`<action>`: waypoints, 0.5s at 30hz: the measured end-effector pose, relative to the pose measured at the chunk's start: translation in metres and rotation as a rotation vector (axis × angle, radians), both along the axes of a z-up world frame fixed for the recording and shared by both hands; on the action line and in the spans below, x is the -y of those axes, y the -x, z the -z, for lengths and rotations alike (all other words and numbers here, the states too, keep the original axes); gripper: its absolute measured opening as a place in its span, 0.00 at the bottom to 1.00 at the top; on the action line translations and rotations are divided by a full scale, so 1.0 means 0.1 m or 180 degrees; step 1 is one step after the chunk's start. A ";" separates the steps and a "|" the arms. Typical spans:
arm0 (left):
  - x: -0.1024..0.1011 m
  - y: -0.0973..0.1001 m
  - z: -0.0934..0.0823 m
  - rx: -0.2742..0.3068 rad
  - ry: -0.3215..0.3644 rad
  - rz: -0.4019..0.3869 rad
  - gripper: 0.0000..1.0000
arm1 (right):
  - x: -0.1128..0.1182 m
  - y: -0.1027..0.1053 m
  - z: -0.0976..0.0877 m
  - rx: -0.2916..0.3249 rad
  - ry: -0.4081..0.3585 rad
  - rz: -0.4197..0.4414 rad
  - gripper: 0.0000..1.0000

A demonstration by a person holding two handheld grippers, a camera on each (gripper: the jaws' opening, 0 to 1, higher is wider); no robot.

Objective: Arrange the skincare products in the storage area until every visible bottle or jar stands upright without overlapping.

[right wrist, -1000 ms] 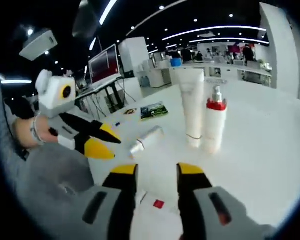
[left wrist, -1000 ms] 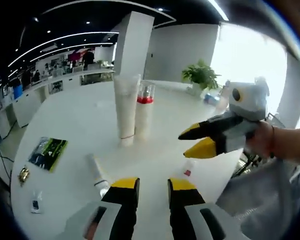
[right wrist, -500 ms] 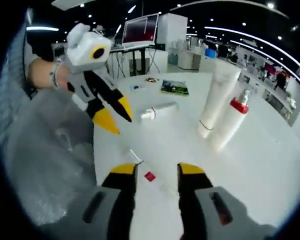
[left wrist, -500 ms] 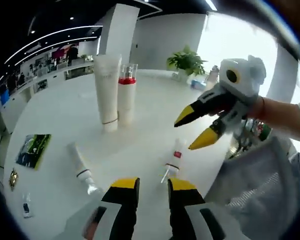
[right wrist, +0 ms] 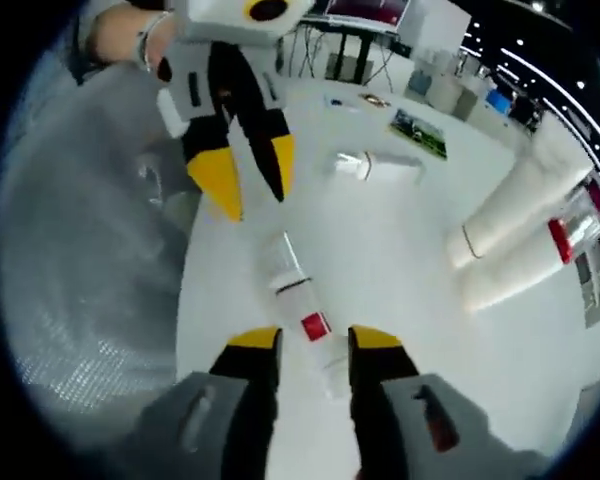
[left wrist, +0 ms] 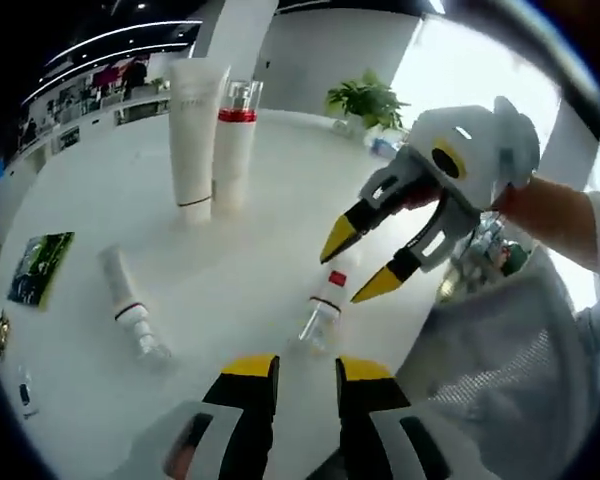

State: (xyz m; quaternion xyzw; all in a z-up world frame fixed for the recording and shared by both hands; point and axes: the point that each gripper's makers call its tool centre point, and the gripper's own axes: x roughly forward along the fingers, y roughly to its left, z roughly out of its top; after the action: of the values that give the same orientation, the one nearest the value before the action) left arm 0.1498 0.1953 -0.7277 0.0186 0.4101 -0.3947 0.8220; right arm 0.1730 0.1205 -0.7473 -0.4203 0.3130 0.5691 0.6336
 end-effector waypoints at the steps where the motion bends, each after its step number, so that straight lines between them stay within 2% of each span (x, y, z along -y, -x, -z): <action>1: -0.01 0.00 0.02 -0.0008 -0.0026 -0.0006 0.24 | 0.00 0.01 0.03 -0.0001 0.0035 -0.0021 0.23; 3: -0.01 0.02 0.05 -0.0050 -0.0038 -0.0006 0.24 | -0.01 0.04 0.05 0.0011 0.0079 -0.0129 0.22; 5: 0.00 0.03 0.06 -0.0094 -0.0022 -0.0007 0.24 | -0.02 0.08 0.06 -0.0052 0.0067 -0.0099 0.20; 8: 0.02 0.05 0.09 -0.0169 -0.0004 -0.0013 0.24 | -0.02 0.20 0.10 -0.0043 0.0157 -0.0303 0.20; 11: 0.03 0.09 0.15 -0.0254 -0.0032 -0.0009 0.25 | -0.06 0.31 0.12 -0.0080 0.0080 -0.0313 0.20; 13: 0.04 0.13 0.19 -0.0334 -0.0065 0.0031 0.26 | -0.11 0.40 0.13 -0.0179 -0.0025 -0.0287 0.20; 15: 0.05 0.16 0.23 -0.0342 -0.0125 0.0078 0.27 | -0.13 0.43 0.14 -0.0181 -0.0031 -0.0296 0.20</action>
State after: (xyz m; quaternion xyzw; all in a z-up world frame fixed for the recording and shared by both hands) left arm 0.1339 0.1905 -0.7506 0.0186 0.4611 -0.3970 0.7934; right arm 0.1303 0.1334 -0.7614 -0.4150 0.3083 0.6111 0.5994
